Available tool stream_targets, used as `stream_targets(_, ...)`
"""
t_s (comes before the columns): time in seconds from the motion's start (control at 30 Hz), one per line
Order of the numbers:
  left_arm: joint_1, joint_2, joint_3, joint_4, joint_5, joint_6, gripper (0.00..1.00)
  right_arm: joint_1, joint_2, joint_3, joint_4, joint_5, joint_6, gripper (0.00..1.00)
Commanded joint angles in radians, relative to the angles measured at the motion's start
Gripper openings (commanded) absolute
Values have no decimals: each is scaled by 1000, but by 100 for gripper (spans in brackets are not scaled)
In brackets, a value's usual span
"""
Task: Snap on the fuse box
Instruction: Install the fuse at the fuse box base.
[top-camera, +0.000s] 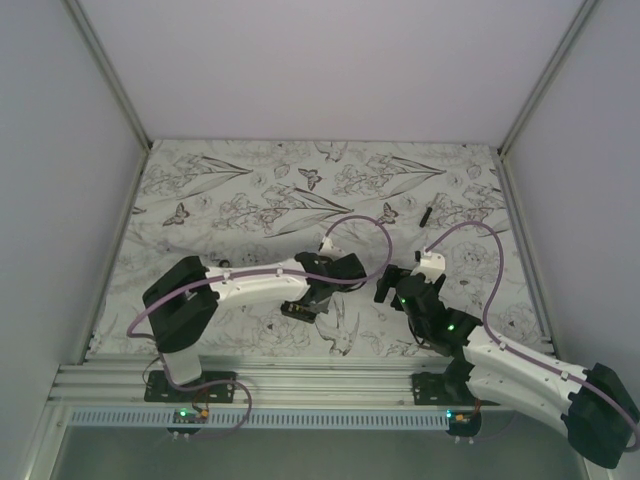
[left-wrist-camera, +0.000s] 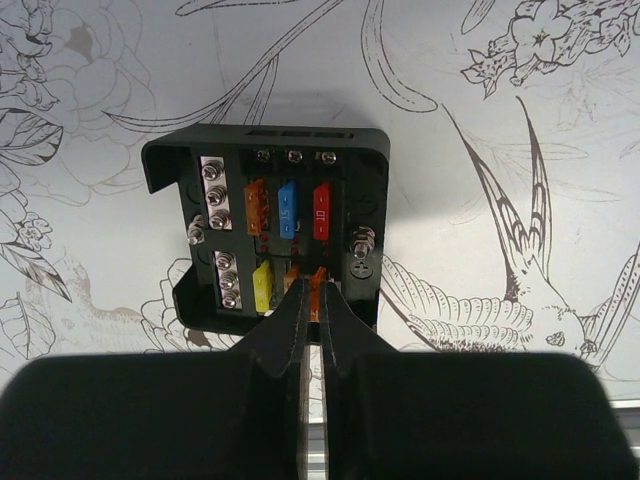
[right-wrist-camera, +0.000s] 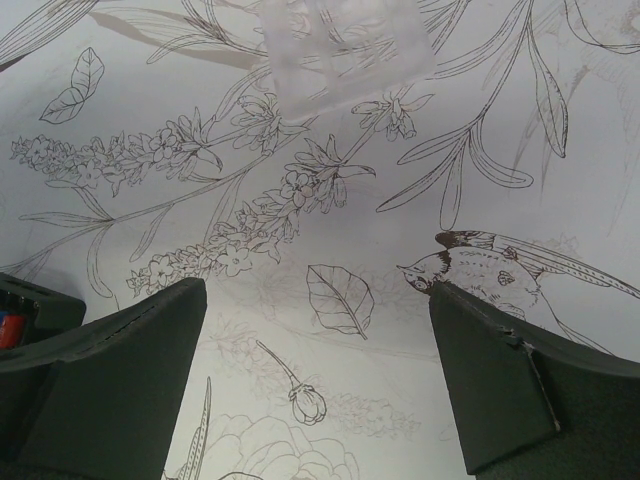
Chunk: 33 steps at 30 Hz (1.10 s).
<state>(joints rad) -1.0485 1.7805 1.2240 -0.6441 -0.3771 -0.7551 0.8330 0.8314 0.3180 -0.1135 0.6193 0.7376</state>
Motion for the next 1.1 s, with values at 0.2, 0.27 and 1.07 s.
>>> stream_targets(0.2,-36,-25,-90,56,-52,1,0,-9,0,1,7,23,9,100)
stream_targets(0.27,-39,-38,-107,76,-46,8,0,-11,1,1,7,23,9,100)
stream_targets(1.07,-40,-108,-235,155,12,-15,0,-15,23,5,18,11,8,100)
